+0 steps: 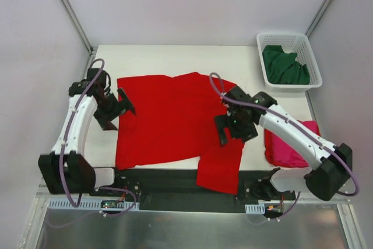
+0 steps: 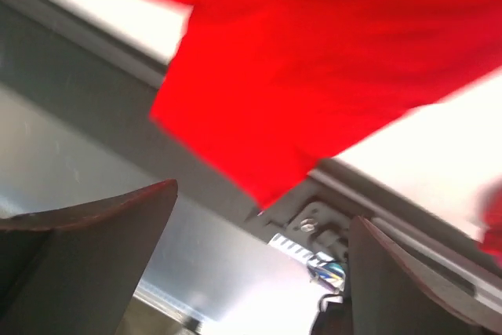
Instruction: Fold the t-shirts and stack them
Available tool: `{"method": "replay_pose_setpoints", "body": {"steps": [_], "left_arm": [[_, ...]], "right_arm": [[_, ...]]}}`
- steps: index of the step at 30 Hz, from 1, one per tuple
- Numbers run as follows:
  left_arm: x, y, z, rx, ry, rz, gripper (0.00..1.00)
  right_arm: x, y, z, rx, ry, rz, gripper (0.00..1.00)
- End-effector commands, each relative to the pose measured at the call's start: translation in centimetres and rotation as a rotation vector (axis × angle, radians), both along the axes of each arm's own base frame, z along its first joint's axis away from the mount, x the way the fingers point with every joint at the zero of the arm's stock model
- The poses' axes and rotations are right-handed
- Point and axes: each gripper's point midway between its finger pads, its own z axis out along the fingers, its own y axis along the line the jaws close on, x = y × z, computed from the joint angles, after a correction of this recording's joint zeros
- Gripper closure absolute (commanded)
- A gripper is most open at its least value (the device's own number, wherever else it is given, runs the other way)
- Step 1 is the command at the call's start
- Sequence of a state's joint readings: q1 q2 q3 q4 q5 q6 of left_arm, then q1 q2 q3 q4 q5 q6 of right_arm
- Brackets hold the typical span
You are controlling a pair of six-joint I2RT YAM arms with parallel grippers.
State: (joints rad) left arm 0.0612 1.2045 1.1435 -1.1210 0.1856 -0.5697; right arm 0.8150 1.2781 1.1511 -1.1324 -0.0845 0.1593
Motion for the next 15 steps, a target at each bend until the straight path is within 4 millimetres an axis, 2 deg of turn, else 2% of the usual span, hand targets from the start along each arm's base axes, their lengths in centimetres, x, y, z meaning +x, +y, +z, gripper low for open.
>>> {"method": "replay_pose_setpoints", "body": {"steps": [1,2,3,4,5,6,7,8,9,13,15], "left_arm": [[7.3,-4.3,0.4,-0.187,-0.130,-0.114,0.01],[8.3,-5.2,-0.9,-0.243,-0.086,-0.130,0.01],[9.6,-6.7,-0.8,-0.255,-0.106,-0.182,0.01],[10.3,-7.6,-1.3,-0.263,-0.093,-0.216,0.01],[10.9,-8.3,-3.3,-0.272,-0.029,-0.236,0.01],[11.8,-9.8,-3.0,-0.275,-0.038,-0.287,0.01],[12.3,-10.6,-3.7,-0.281,-0.023,-0.312,0.01],[12.6,-11.2,-5.2,-0.284,0.022,-0.323,0.01],[13.1,-11.8,-5.5,-0.284,0.024,-0.339,0.01],[13.0,-13.4,-9.0,-0.278,0.081,-0.377,0.01],[12.0,-13.7,-10.5,-0.301,0.105,-0.384,0.01]], "right_arm": [[7.3,-2.2,-0.1,-0.024,-0.050,-0.070,0.04],[9.0,-1.7,-0.5,-0.004,-0.066,-0.086,0.04],[10.1,-1.5,-0.9,0.006,-0.063,-0.091,0.04],[11.5,-1.6,-2.7,-0.013,-0.008,-0.106,0.04],[13.1,-0.6,-2.5,0.026,-0.018,-0.112,0.04],[13.9,-0.2,-3.2,0.030,0.010,-0.120,0.04],[14.6,0.2,-4.7,0.027,0.065,-0.133,0.04],[15.9,1.2,-4.5,0.068,0.060,-0.136,0.04],[16.4,1.7,-4.9,0.078,0.060,-0.141,0.04],[18.4,3.3,-7.4,0.137,0.044,-0.147,0.04],[17.9,3.3,-8.7,0.142,0.059,-0.148,0.04]]}}
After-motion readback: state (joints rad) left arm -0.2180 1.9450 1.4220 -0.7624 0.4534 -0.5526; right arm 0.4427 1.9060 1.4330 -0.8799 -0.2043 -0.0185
